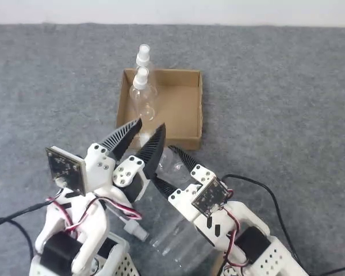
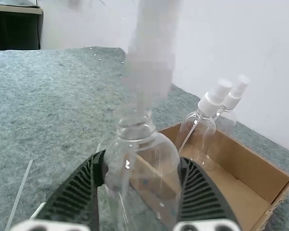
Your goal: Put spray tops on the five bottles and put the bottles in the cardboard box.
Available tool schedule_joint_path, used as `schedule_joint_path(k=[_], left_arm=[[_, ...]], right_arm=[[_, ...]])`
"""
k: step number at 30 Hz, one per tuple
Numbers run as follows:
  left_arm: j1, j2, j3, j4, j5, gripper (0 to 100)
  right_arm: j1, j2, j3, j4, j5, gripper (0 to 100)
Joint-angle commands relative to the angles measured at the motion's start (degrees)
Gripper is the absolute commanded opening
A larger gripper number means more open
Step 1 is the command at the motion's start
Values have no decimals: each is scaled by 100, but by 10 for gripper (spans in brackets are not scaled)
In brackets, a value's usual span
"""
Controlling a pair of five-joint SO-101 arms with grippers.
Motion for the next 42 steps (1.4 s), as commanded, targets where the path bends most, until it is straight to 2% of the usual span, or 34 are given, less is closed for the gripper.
schedule_joint_path(k=[1,15,19,23,26,30,35,42], left_arm=[[26,-26,-382,237,-18,177],[-105,-26,-989,281,-105,196],[-712,-18,-1156,273,-299,196],[-1653,-18,-1244,273,-299,196],[-2198,-18,-1042,299,-273,196],[-2514,-18,-514,299,-255,195],[-2532,-18,84,273,44,195],[-2453,-18,708,-202,202,195]], right_arm=[[145,-145,9,-57,70,6],[163,-145,26,-48,70,6],[163,-145,44,-40,70,6],[163,-145,53,-31,70,6],[163,-145,44,-31,70,6],[163,-145,35,-48,18,6],[163,-145,9,-48,-554,6],[163,-145,-88,-57,-615,6]])
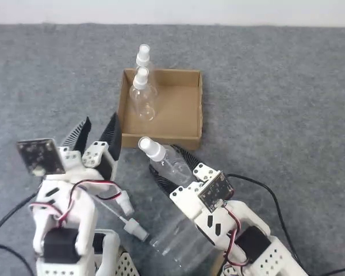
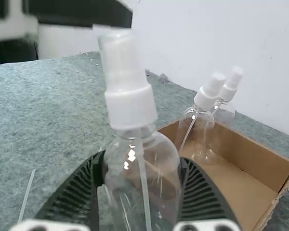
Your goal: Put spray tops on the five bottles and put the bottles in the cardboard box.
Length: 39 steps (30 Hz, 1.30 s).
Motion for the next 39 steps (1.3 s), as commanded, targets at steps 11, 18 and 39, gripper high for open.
schedule_joint_path(k=[11,18,39], left_arm=[[1327,-18,549,-422,35,195],[1952,-18,549,-79,-413,195],[1099,-26,286,-79,-132,195]], right_arm=[[-321,-136,-70,-154,-79,6],[-303,-136,-70,-154,-79,6],[-295,-136,-105,84,-79,6]])
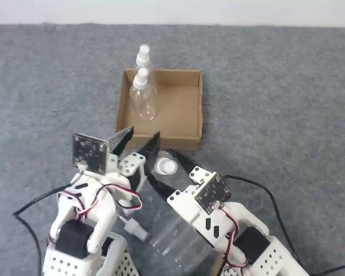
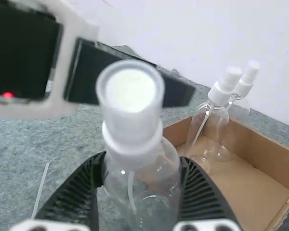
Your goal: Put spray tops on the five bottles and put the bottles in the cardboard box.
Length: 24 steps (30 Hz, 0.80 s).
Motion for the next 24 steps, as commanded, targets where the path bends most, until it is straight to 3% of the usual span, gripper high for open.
schedule_joint_path(k=[1,11,19,24], left_arm=[[-615,-44,-286,26,413,195],[-2532,-44,-400,-70,1451,195],[-2690,-44,-374,-149,1503,195],[-2708,-44,-365,-149,1503,195]], right_arm=[[-66,-145,-105,-57,-26,6],[-66,-84,-651,-40,9,6],[-101,-48,-1275,-48,18,6],[-101,769,-1864,-101,334,6]])
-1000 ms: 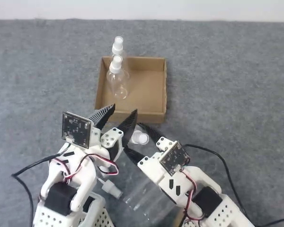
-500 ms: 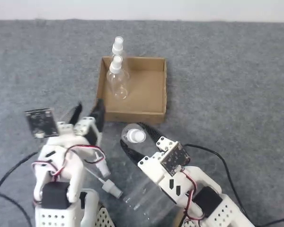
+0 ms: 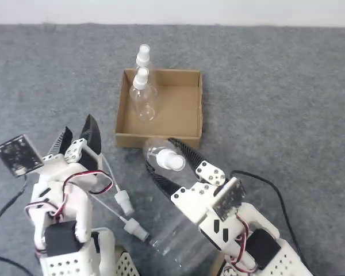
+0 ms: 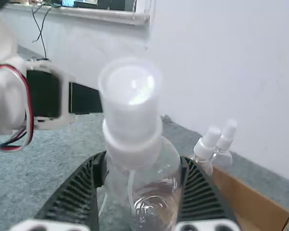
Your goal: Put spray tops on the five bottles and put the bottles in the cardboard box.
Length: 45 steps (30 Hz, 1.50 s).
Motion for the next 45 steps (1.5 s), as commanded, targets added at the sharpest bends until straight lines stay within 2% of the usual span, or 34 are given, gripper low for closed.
schedule_joint_path(k=[1,5,13,24,34,38,45], left_arm=[[-18,-53,-365,-149,70,195],[-18,-53,-365,-141,79,195],[-18,-53,-286,-167,79,195],[-18,-53,-277,-167,70,195],[-18,-53,-277,-167,62,195],[-18,-53,-277,-167,62,195],[-18,-53,-277,-167,62,195]], right_arm=[[-101,831,-853,-110,229,6],[-101,1807,-1503,-127,220,6],[-75,3345,-2031,-1244,246,6],[110,5631,-3165,-2026,229,6],[338,7081,-3657,-2677,97,6],[374,7609,-4018,-2642,-343,6],[523,8171,-4378,-2677,-396,6]])
